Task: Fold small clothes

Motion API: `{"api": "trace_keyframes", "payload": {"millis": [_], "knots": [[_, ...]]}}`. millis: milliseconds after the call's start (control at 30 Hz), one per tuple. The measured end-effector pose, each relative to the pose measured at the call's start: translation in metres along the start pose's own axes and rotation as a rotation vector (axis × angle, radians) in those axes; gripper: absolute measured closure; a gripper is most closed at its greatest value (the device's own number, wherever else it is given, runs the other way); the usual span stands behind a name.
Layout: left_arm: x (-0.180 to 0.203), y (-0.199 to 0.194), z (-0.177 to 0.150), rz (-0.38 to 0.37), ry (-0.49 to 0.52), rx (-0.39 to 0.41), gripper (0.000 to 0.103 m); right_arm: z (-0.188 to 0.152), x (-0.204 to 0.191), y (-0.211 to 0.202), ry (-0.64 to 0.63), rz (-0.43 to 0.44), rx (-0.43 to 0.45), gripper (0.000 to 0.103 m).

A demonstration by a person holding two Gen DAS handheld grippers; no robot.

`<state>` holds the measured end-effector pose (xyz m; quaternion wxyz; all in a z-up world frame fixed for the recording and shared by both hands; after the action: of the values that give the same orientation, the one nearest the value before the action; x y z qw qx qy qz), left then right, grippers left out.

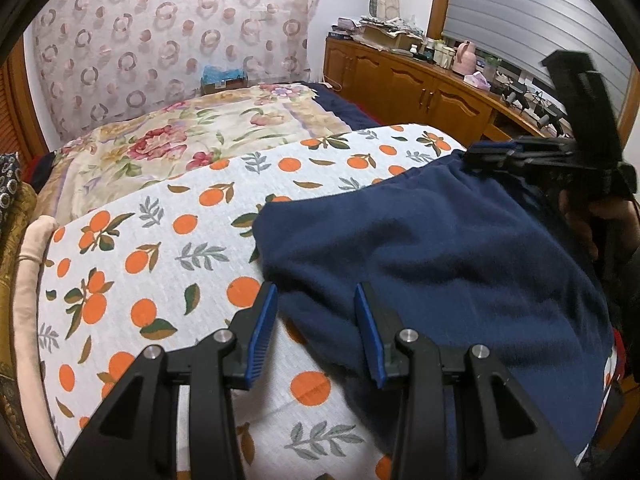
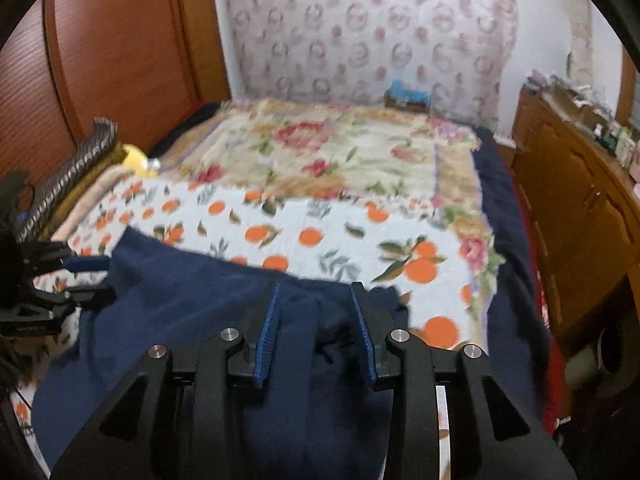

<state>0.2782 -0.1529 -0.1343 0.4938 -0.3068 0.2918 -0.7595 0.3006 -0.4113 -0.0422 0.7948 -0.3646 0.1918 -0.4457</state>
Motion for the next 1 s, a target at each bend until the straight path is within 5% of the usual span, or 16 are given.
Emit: {"api": "trace_keyframes", "payload": {"millis": [100, 167, 233, 433, 633, 767, 1000], "knots": [[0.002, -0.002, -0.003, -0.003, -0.002, -0.001, 0.064, -0.013, -0.003, 0.018, 0.012, 0.038, -0.093, 0.073], [0.003, -0.002, -0.005, -0.003, -0.003, 0.000, 0.064, -0.015, -0.008, 0.016, 0.001, 0.066, -0.099, 0.094], [0.003, -0.003, -0.005, -0.005, -0.006, 0.002, 0.064, -0.012, -0.013, 0.008, -0.027, 0.062, -0.075, 0.097], [0.012, -0.014, -0.010, -0.030, -0.008, 0.017, 0.064, 0.017, 0.022, -0.052, 0.028, -0.211, 0.170, 0.098], [0.027, -0.034, -0.027, -0.047, 0.007, 0.025, 0.064, -0.012, 0.030, -0.022, 0.031, -0.225, 0.003, 0.076], [0.035, -0.049, -0.048, -0.056, 0.019, 0.017, 0.064, -0.029, 0.020, -0.042, 0.047, -0.197, -0.002, 0.063], [0.049, -0.084, -0.079, -0.134, 0.013, 0.028, 0.064, -0.075, -0.012, -0.097, 0.058, -0.160, 0.048, 0.057]]}}
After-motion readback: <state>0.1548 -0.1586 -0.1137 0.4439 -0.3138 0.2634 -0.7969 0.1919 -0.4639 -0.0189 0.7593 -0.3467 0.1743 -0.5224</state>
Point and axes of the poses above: each gripper's, at about its wrist camera, not at the fingertips, and y roughly the way its jaws point, x to its right, z to its top, the point moved 7 cm from there along y, roughly the way its jaws point, and after that the axes turned 7 degrees about -y, right-handed, at the moved point
